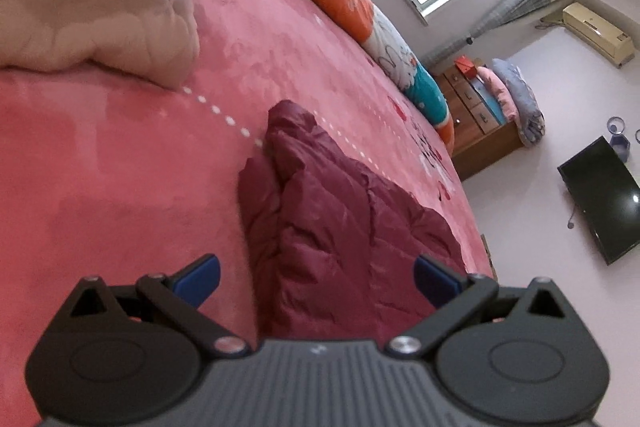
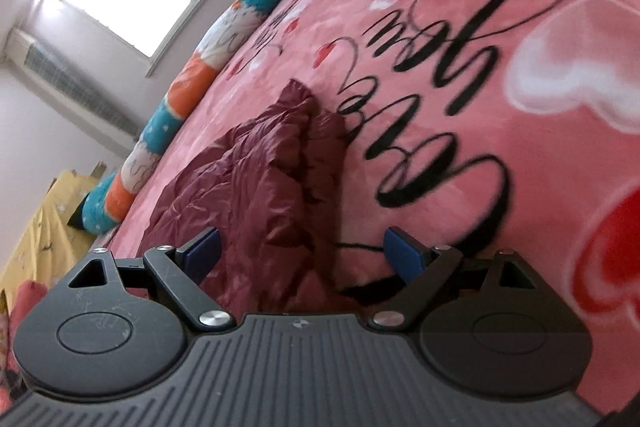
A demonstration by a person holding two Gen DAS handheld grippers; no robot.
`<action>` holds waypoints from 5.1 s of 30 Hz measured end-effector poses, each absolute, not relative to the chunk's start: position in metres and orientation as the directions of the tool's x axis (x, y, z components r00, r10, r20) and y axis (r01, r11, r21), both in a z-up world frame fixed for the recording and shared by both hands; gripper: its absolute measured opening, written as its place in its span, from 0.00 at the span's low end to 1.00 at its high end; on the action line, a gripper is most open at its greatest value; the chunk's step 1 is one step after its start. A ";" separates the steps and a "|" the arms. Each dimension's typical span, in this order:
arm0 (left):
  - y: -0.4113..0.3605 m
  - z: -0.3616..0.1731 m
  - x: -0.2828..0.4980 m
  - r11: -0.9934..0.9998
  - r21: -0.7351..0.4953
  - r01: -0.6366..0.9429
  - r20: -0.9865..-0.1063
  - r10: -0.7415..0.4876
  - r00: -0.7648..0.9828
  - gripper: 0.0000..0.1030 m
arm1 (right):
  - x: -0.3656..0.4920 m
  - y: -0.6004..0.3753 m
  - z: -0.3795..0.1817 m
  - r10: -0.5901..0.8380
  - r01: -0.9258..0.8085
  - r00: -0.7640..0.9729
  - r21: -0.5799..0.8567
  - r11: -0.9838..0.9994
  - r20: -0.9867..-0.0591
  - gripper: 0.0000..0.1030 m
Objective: Fold large clothes
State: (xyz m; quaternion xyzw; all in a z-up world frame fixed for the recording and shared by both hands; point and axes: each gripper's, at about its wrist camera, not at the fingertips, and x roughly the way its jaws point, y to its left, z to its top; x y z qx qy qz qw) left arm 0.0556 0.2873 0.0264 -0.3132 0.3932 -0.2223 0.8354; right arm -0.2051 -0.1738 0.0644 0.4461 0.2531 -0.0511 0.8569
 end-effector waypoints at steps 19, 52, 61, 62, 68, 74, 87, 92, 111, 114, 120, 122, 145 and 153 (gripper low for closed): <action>0.233 -0.017 0.130 0.680 -0.710 0.182 -0.593 -0.717 0.366 0.99 | -0.132 -0.169 0.064 0.439 0.142 0.776 0.802 0.580 -0.454 1.00; 0.191 0.024 0.109 0.864 -0.433 0.256 -0.712 -0.502 0.491 0.35 | -0.147 -0.125 0.096 0.204 0.269 0.823 0.680 0.682 -0.530 0.58; 0.177 0.061 0.097 0.892 -0.372 0.258 -0.696 -0.451 0.558 0.26 | -0.165 -0.103 0.126 0.055 0.289 0.847 0.545 0.787 -0.529 0.44; 0.173 0.066 0.096 0.893 -0.366 0.262 -0.693 -0.450 0.563 0.26 | -0.167 -0.101 0.127 0.045 0.288 0.850 0.536 0.793 -0.524 0.44; 0.147 0.096 0.089 0.882 -0.347 0.319 -0.673 -0.471 0.570 0.24 | -0.177 -0.102 0.137 -0.036 0.290 0.870 0.452 0.843 -0.491 0.40; 0.096 0.128 0.085 0.851 -0.325 0.412 -0.644 -0.519 0.562 0.24 | -0.199 -0.128 0.147 -0.130 0.327 0.891 0.418 0.847 -0.434 0.39; -0.076 0.178 0.094 0.723 -0.309 0.618 -0.542 -0.668 0.511 0.24 | -0.276 -0.263 0.166 -0.411 0.506 0.861 0.439 0.742 -0.298 0.38; -0.151 0.163 0.102 0.683 -0.309 0.662 -0.547 -0.697 0.463 0.24 | -0.298 -0.325 0.160 -0.509 0.596 0.803 0.423 0.683 -0.309 0.38; -0.245 0.070 0.154 0.748 -0.293 0.595 -0.619 -0.623 0.478 0.25 | -0.283 -0.447 0.079 -0.563 0.698 0.715 0.453 0.555 -0.414 0.39; -0.244 0.061 0.158 0.761 -0.291 0.580 -0.626 -0.610 0.486 0.27 | -0.276 -0.445 0.080 -0.562 0.699 0.715 0.425 0.574 -0.417 0.39; -0.243 0.037 0.163 0.782 -0.277 0.559 -0.665 -0.575 0.475 0.46 | -0.263 -0.441 0.071 -0.567 0.742 0.668 0.366 0.562 -0.483 0.51; -0.240 0.035 0.162 0.784 -0.293 0.547 -0.665 -0.578 0.472 0.52 | -0.260 -0.444 0.069 -0.574 0.758 0.649 0.357 0.546 -0.500 0.61; -0.093 0.094 0.033 0.787 -0.156 0.598 -0.552 -0.571 0.607 0.96 | -0.323 -0.326 0.119 -0.720 0.841 0.539 0.328 0.430 -0.438 0.98; -0.046 0.108 -0.049 0.768 -0.114 0.631 -0.553 -0.576 0.602 0.99 | -0.338 -0.230 0.135 -0.698 0.845 0.534 0.263 0.466 -0.477 1.00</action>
